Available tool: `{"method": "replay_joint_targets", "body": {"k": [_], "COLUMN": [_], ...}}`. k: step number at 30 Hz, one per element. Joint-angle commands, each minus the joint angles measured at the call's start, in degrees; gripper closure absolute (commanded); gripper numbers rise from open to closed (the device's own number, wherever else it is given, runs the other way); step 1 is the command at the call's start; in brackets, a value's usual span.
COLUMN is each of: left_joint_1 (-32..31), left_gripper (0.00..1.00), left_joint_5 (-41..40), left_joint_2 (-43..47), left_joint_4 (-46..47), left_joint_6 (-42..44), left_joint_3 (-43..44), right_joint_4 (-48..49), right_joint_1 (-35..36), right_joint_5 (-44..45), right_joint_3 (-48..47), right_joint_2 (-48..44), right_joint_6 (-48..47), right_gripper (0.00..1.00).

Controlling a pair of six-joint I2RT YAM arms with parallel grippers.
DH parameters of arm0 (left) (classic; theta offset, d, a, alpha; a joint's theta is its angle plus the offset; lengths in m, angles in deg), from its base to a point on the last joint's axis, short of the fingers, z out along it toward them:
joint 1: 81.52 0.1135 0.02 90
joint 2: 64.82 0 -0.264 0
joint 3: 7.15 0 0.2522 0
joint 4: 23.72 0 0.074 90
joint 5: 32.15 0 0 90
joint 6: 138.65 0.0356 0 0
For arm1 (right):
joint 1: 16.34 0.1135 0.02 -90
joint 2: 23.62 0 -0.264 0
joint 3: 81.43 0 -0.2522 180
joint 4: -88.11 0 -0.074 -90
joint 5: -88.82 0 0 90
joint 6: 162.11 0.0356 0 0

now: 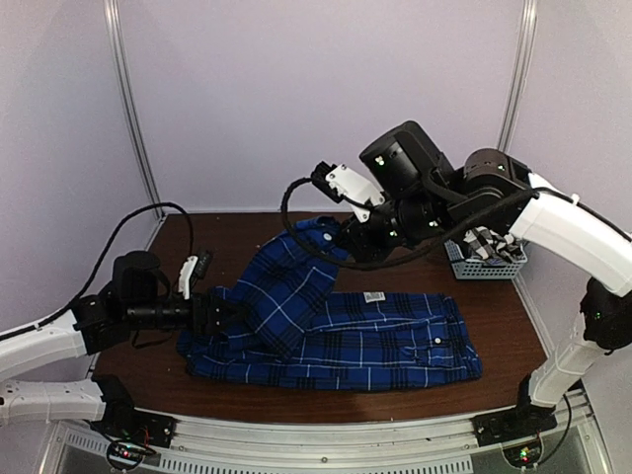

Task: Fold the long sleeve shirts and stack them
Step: Adjust the sleeve of the rectangle-folded shirt.

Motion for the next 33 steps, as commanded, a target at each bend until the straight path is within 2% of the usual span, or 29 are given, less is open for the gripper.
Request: {"method": "replay_joint_targets", "body": {"k": [1, 6, 14, 20, 27, 33], "left_joint_1": [0.28, 0.28, -0.75, -3.49, -3.59, -3.59], "left_gripper": [0.3, 0.28, 0.28, 0.29, 0.34, 0.36], "left_joint_5": [-2.19, -3.32, -3.85, -8.97, -14.39, -15.34], "left_joint_2": [5.71, 7.23, 2.39, -0.25, 1.85, 3.99], "left_joint_4": [6.92, 8.51, 9.62, 8.44, 5.62, 4.78], "left_joint_6": [3.65, 6.29, 7.45, 7.55, 7.05, 5.4], "left_joint_3": [-5.65, -9.57, -9.61, -10.34, -11.26, -12.87], "right_joint_4": [-0.47, -2.04, -6.6, -8.58, -9.75, -9.68], "right_joint_1": [-2.52, -3.94, -4.08, -4.24, -6.05, -6.69], "right_joint_5": [-4.28, -6.31, -9.94, -10.41, -9.87, -9.92], "right_joint_3": [-1.79, -4.27, -11.75, -14.99, -15.91, -15.91], "right_joint_2": [1.04, 2.36, 3.99, 4.39, 4.57, 4.47], "right_joint_6": [2.0, 1.96, 0.55, -0.32, -0.95, -1.23], "right_gripper": [1.0, 1.0, 1.0, 1.0, 1.0, 1.0]}}
